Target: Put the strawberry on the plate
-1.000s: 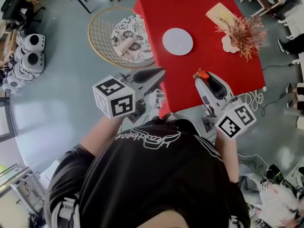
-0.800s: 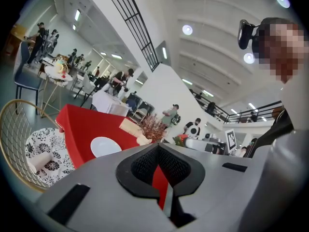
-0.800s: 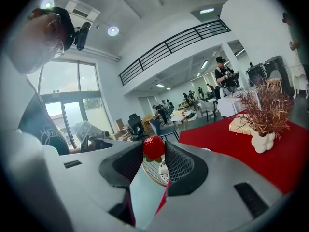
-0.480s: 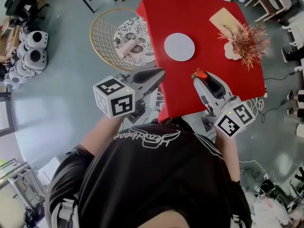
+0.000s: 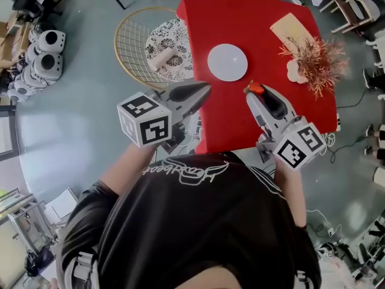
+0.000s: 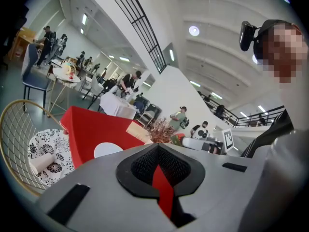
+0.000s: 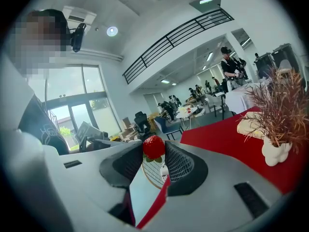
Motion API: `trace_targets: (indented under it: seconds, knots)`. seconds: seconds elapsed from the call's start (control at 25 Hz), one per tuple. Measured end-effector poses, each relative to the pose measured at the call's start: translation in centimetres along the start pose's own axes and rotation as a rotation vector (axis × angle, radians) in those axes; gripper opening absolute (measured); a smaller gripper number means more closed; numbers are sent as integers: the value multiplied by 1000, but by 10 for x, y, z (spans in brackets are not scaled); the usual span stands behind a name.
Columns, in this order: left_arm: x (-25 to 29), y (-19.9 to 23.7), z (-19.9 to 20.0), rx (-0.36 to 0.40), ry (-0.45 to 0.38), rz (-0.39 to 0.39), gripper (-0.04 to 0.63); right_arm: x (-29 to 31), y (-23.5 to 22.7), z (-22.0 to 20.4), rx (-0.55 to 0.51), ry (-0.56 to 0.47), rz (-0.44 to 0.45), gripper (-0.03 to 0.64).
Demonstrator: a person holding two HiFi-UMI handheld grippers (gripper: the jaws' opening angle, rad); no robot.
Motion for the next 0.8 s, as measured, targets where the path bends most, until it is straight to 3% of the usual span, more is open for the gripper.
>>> trace_targets:
  seconds: [0.36, 0.8]
  knots:
    - [16, 11, 12, -12, -22, 46, 8, 27, -26, 16, -64, 22, 32, 135]
    - [13, 32, 14, -58, -63, 141, 8, 91, -56, 22, -221, 71, 53, 135]
Point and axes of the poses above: the fingertips, and each gripper's own axes: x forward along the fingers, y to its left, z out of its top, the point moved 2 cm from there along -x, backward along the fingers, and after that the axes turned 9 degrees about -z, right-handed, at the moved point
